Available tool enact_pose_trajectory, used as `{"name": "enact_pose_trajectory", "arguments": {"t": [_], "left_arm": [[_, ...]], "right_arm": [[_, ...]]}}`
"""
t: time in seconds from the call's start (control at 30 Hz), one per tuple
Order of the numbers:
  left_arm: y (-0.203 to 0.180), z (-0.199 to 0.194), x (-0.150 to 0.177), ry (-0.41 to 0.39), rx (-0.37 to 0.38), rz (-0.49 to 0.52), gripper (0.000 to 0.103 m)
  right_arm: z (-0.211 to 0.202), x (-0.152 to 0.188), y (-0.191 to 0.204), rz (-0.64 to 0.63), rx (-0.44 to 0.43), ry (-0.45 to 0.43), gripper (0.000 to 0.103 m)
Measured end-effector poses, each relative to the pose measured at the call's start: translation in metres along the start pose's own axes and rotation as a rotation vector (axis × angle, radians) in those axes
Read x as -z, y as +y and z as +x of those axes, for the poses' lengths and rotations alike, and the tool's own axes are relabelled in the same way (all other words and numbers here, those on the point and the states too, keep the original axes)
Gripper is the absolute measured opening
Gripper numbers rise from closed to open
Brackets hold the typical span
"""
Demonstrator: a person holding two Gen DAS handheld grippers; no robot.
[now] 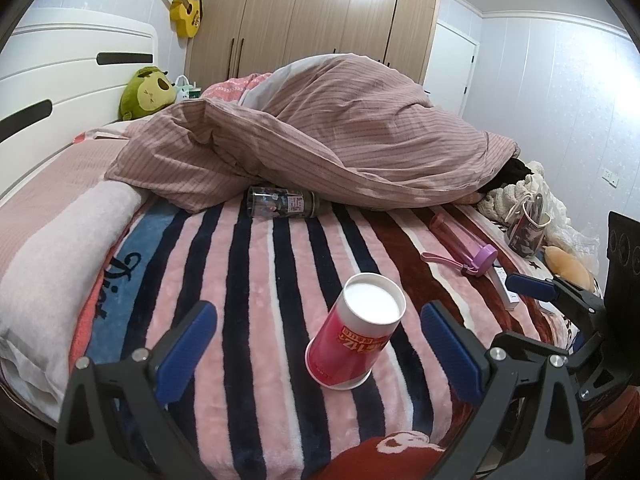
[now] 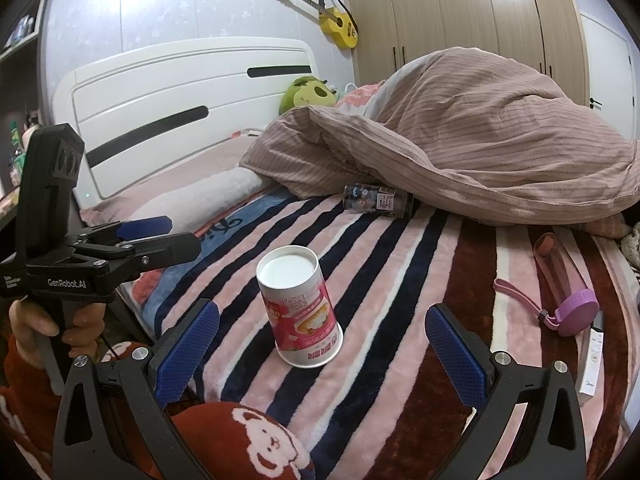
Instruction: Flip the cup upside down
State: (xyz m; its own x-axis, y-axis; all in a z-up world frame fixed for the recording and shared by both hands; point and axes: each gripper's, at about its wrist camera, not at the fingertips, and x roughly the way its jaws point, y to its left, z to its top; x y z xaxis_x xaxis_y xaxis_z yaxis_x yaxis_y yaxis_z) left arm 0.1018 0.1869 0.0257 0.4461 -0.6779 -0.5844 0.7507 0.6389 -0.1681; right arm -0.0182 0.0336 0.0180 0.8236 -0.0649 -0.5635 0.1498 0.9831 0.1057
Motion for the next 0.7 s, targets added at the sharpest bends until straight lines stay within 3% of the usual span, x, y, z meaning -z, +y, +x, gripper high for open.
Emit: {"name": "enact_pose_trajectory", "arguments": {"t": [0.7], "left_arm": [[0.0025, -0.0024, -0.0064, -0.009, 0.002, 0.004, 0.101]], "right_arm": [[0.0023, -0.0002, -0.0001, 0.0, -0.005, 0.001, 0.103]]}}
